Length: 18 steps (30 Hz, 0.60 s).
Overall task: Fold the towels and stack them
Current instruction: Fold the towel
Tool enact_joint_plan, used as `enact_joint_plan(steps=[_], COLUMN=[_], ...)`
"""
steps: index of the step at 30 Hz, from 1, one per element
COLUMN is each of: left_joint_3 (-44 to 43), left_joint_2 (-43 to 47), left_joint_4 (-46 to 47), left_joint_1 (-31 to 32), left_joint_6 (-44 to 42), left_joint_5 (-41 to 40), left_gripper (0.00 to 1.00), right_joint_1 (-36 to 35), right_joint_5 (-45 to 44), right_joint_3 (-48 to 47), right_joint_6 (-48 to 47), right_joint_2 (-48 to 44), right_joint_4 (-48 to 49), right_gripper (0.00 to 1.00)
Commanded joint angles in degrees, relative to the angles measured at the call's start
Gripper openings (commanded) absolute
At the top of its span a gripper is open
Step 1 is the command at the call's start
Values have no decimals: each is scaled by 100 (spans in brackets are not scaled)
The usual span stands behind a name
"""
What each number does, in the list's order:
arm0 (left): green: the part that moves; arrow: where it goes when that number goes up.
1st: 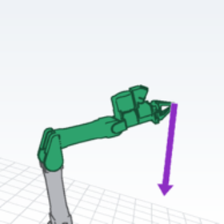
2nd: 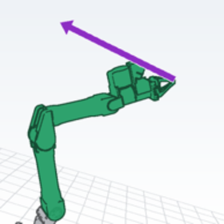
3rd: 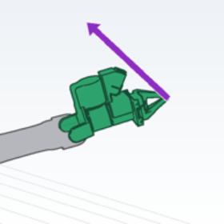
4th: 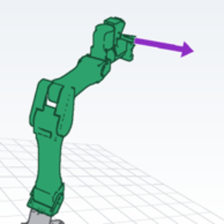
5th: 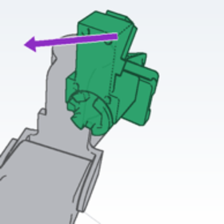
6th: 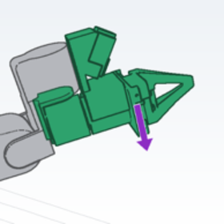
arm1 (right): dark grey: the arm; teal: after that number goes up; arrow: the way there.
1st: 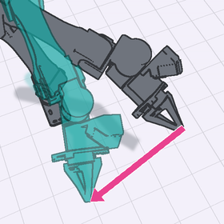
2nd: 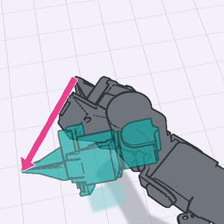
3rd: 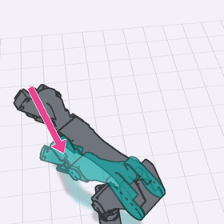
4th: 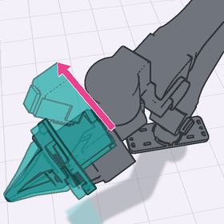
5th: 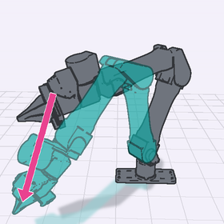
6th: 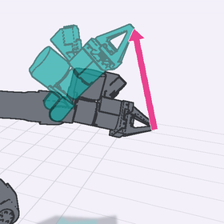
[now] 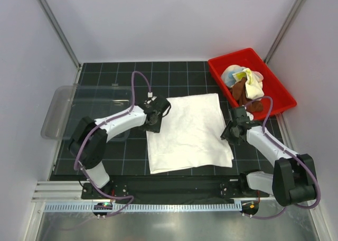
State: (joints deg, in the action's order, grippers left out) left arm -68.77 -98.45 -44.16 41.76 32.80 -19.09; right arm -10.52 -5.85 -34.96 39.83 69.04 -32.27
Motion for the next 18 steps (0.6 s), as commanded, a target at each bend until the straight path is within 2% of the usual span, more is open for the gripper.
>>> enact_joint_plan(steps=[1, 4, 9, 14, 18], left_joint_3=[-102, 451, 1654, 2131, 2307], left_joint_2=[510, 1029, 1635, 1786, 1953], left_joint_4=[-233, 82, 855, 1103, 1243], left_joint_1=[148, 245, 456, 631, 755], left_joint_6=[-116, 51, 727, 1000, 1185], left_joint_5=[341, 1280, 2075, 2103, 2111], left_gripper=[52, 52, 52, 51, 49], right_joint_1=[-29, -29, 6, -2, -2], right_joint_5=[-312, -303, -49, -48, -118], right_joint_3=[-371, -336, -336, -432, -433], right_joint_6=[-195, -370, -521, -591, -600], right_joint_2=[-4, 13, 198, 365, 330], right_joint_4=[-420, -412, -210, -130, -139], right_gripper=[46, 44, 36, 35, 30])
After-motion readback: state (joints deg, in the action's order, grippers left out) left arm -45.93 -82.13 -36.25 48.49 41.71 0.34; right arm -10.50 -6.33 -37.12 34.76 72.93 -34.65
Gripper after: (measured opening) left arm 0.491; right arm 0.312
